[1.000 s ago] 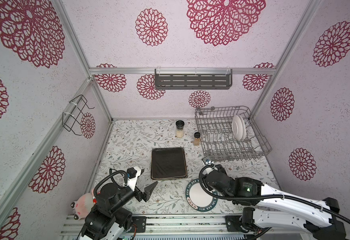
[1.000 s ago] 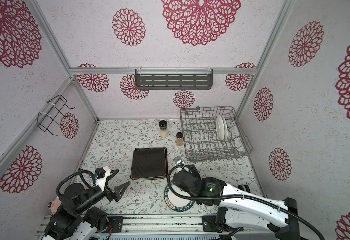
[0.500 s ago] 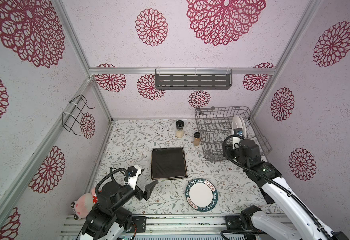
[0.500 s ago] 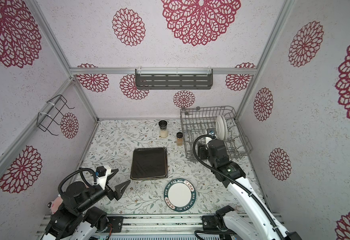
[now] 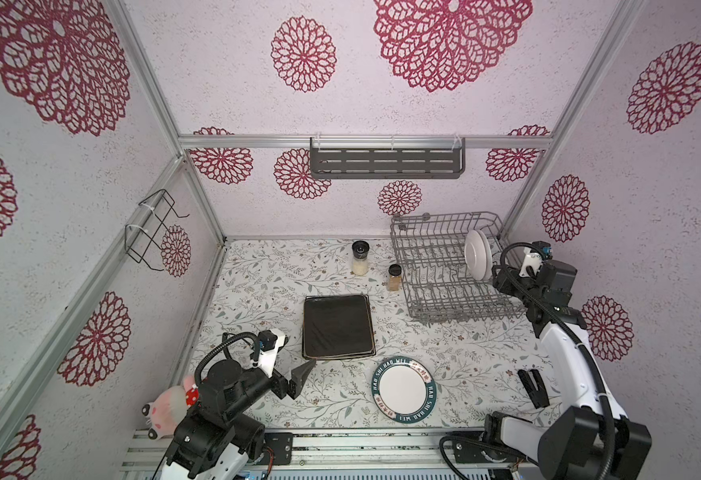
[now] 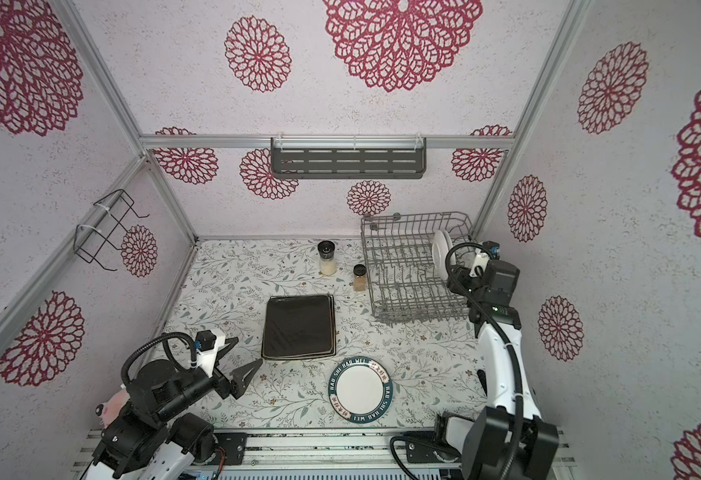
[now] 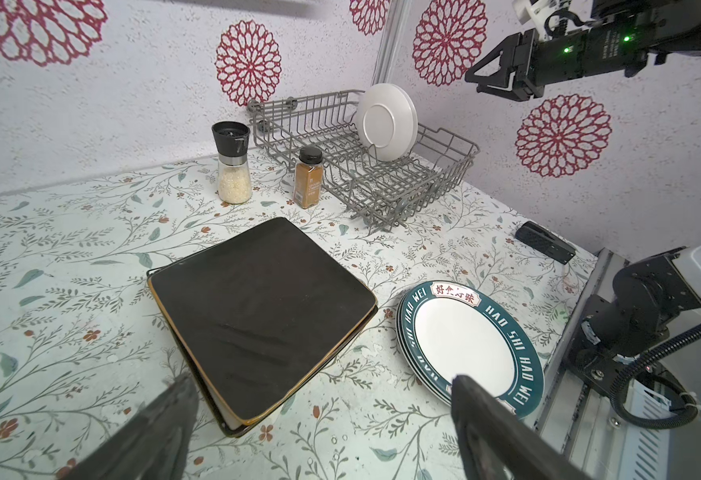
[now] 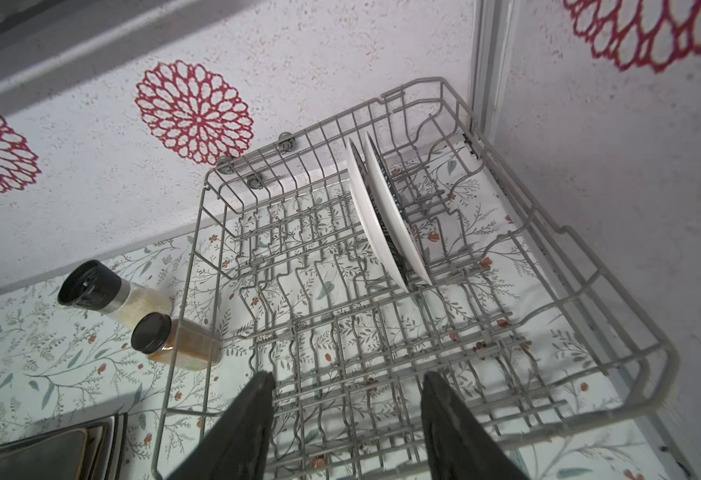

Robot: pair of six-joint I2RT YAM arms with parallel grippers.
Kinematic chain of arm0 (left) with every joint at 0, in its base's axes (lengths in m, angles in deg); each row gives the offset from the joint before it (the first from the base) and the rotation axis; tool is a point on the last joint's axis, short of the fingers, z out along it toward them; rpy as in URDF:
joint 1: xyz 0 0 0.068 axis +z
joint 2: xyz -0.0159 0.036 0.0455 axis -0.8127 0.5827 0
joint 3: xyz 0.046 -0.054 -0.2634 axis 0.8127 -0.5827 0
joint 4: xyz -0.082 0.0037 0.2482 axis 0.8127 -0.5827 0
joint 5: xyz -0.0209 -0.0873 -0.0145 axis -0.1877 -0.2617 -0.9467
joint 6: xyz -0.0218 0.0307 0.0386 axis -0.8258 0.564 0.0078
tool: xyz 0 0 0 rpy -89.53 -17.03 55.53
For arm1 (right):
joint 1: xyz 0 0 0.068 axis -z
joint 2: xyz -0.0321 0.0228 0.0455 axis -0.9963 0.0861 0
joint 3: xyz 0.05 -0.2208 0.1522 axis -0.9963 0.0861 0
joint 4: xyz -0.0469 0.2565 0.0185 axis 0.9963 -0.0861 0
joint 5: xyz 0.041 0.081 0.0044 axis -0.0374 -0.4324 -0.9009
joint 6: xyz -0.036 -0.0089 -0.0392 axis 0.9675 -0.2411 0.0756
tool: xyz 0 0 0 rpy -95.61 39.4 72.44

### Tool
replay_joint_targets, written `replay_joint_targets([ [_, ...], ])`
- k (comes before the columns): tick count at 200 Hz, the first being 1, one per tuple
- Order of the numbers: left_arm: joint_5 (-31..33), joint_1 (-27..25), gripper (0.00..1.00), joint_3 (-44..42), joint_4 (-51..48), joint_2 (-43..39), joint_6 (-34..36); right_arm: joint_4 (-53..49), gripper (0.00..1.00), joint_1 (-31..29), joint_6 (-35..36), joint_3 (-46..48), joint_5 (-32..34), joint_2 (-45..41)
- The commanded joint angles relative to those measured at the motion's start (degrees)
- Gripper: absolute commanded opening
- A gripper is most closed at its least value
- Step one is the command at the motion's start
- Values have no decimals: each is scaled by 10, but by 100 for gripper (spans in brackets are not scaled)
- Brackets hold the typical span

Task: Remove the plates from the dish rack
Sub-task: 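Move the right gripper back toward the remaining plates in the rack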

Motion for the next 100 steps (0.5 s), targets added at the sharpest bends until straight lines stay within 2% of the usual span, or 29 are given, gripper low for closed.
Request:
replay_joint_targets([
  [1,-30,-4,97,-4,14,8,13,70,55,19,-2,-15,-81,53],
  [54,-60,-5,97,-2,15,33,22,145,48,39,-9,-50,-108,158],
  [100,-62,-5,97,-1,14,45,22,167,43,40,-7,-100,-113,228],
])
